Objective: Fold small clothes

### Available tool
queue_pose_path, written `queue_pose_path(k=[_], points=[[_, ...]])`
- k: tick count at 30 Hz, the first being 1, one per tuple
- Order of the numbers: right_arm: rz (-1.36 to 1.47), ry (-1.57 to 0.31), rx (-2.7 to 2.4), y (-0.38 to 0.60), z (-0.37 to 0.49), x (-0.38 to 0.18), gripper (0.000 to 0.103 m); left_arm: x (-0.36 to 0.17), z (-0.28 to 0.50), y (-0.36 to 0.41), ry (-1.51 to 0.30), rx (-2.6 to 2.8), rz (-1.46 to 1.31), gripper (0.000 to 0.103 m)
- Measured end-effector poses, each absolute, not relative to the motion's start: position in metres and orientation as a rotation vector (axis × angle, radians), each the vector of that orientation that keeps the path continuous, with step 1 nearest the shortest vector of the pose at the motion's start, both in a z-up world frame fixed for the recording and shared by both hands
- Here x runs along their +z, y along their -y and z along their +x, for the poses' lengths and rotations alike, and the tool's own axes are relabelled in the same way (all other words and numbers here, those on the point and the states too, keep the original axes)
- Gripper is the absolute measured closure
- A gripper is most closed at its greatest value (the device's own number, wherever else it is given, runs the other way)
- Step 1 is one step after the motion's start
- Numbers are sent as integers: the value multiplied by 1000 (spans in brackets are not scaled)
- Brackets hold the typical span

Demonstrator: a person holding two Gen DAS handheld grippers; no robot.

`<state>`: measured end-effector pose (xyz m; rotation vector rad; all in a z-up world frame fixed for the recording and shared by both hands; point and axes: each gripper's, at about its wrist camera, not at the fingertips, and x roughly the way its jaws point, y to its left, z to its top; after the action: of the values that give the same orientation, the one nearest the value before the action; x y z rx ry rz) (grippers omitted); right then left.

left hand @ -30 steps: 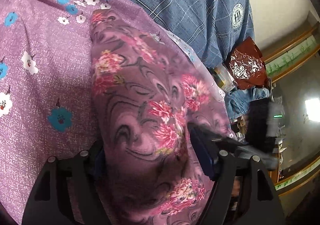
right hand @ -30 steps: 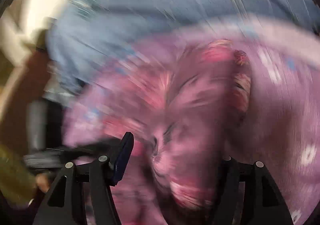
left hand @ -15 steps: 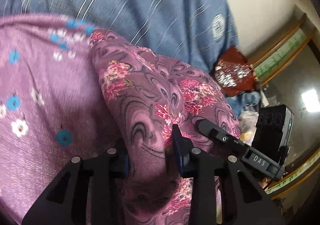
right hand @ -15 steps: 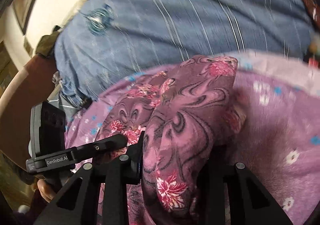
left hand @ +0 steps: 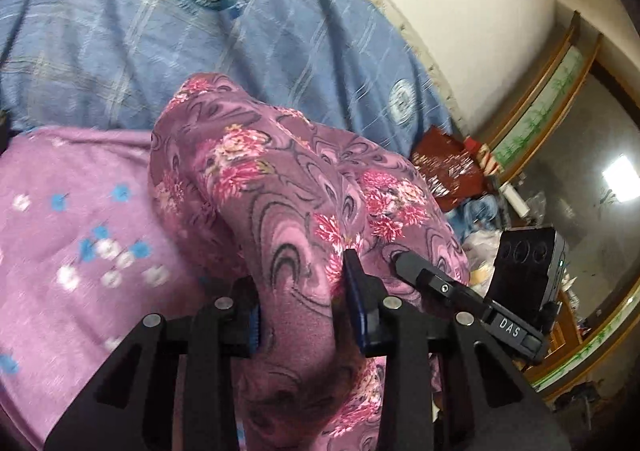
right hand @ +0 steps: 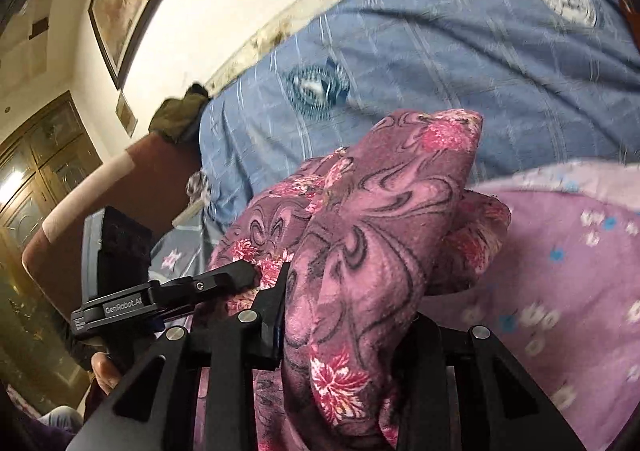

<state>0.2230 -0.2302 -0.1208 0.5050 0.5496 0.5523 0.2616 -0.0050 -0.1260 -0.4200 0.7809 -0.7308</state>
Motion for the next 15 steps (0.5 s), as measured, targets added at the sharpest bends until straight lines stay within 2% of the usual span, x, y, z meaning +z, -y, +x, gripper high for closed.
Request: queue_pose_path(k=[5, 7, 8, 9, 12, 15], points=[[495, -725, 474, 204, 232, -173, 70, -179, 263, 0, -924, -638, -358, 70], [493, -840, 441, 194, 241, -206, 64, -212, 274, 6, -1037, -553, -296, 64], [462, -903, 412, 188, 246, -222, 57, -230, 279, 6, -1096, -504, -282, 52], [419, -945, 362, 183, 249, -234, 44, -237, 279, 3, -1117, -484, -307, 39], [433, -927, 317, 190, 242, -223, 43, -230, 277, -11, -1124, -463, -394, 39], [355, -843, 222, 198, 214, -192, 42, -199, 251, -24, -1000, -363, -345, 38]])
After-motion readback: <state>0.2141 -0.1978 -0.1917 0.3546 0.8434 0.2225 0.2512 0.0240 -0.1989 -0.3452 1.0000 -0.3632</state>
